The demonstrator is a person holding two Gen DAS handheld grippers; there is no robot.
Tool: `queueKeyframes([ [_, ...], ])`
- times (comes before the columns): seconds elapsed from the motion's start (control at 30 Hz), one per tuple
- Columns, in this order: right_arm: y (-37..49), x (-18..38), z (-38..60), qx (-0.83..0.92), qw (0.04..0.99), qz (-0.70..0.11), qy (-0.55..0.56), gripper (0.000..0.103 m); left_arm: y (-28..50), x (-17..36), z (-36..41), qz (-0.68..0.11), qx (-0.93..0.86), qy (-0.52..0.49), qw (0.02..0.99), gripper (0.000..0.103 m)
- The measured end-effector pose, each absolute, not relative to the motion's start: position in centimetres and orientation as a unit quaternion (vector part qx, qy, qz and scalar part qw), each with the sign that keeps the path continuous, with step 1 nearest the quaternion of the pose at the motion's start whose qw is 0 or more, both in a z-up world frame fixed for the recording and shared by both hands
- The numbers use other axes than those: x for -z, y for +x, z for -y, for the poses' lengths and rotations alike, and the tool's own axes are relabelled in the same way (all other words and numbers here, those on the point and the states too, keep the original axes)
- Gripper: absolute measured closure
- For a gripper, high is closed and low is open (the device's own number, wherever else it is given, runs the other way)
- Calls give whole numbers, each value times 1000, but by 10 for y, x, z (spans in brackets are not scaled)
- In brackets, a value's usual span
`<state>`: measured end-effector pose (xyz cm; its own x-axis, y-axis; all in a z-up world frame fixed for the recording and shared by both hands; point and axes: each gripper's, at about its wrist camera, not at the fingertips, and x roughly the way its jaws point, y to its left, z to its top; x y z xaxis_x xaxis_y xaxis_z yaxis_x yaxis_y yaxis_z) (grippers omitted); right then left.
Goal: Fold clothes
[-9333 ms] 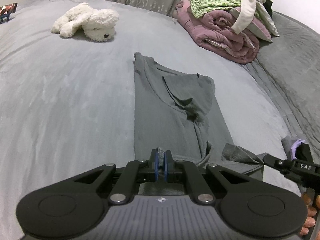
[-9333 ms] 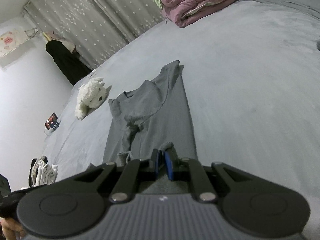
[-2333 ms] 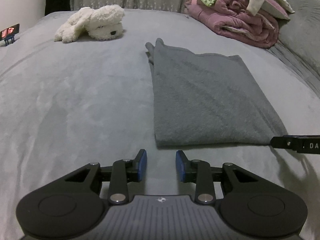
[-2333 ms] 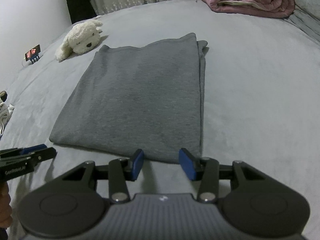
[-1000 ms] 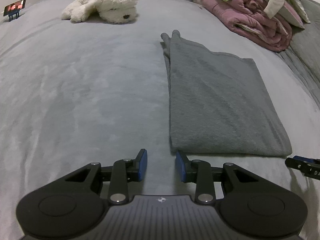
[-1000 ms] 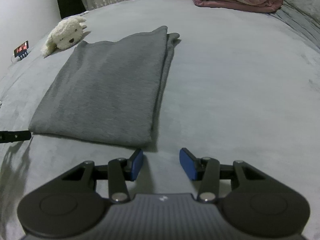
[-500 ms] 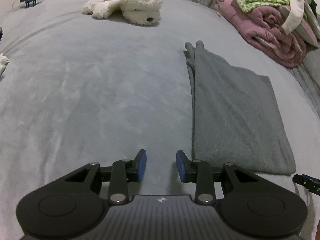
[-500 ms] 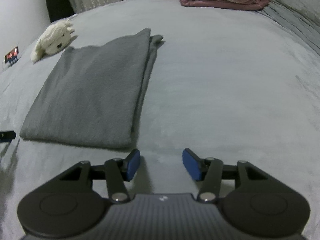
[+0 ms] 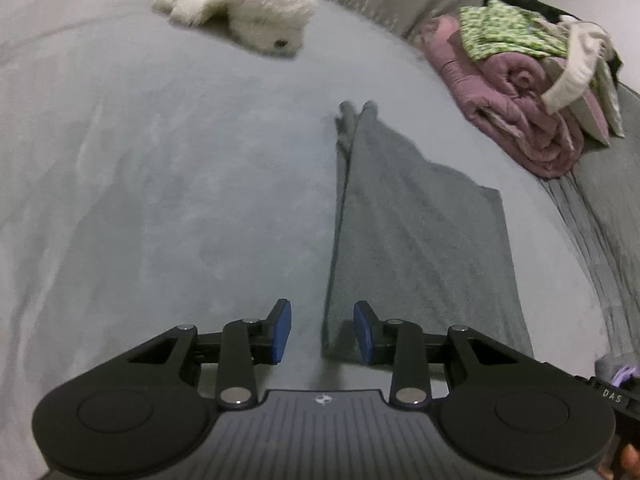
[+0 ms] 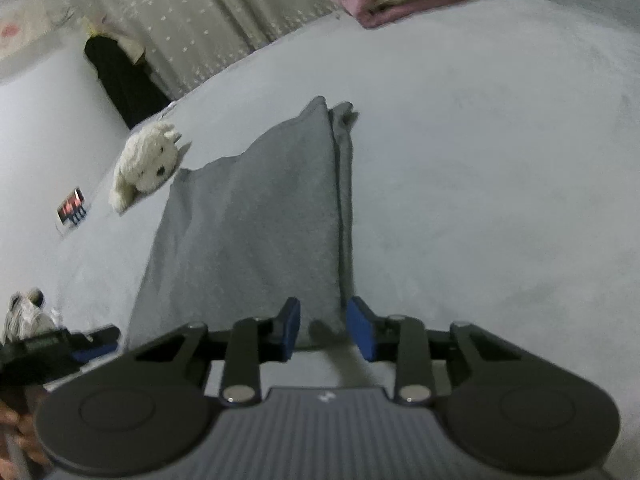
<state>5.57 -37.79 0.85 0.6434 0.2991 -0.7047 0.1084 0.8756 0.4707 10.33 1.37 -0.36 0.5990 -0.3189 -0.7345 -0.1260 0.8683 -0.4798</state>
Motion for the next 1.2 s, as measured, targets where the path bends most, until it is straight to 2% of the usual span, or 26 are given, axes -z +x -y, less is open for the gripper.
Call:
queueKeyframes([
  [0.2,59,9,393,-54,831,-444,330,69,101,12,-24,-461,63,-335,819,70],
  [0.3,60,14,388,-55,826,-448,337,65,101,23,-18,-479,77,-364,795,69],
  [0.47,61,20,384,-47,826,-441,348,64,103,23,-6,-461,84,-353,810,58],
  [0.8,60,30,385,-34,821,-405,402,63,109,24,2,-431,79,-350,828,57],
  [0.83,60,31,384,-31,822,-402,403,63,109,24,3,-429,79,-347,830,58],
  [0.87,60,31,383,-29,823,-399,404,64,109,23,3,-427,79,-343,833,64],
  [0.9,59,31,383,-27,824,-397,404,67,110,24,4,-427,79,-339,835,75],
  [0.93,59,31,381,-23,826,-396,400,70,111,24,4,-429,75,-335,836,80],
  [0.97,59,31,380,-18,829,-396,395,78,112,25,3,-430,72,-333,836,88],
  [1.0,58,31,379,-14,830,-396,393,85,112,27,2,-431,70,-335,835,91],
  [1.07,56,31,380,-14,828,-393,400,91,110,26,0,-430,64,-338,835,93],
  [1.2,53,21,376,-15,842,-378,384,93,106,15,1,-416,55,-329,846,96],
])
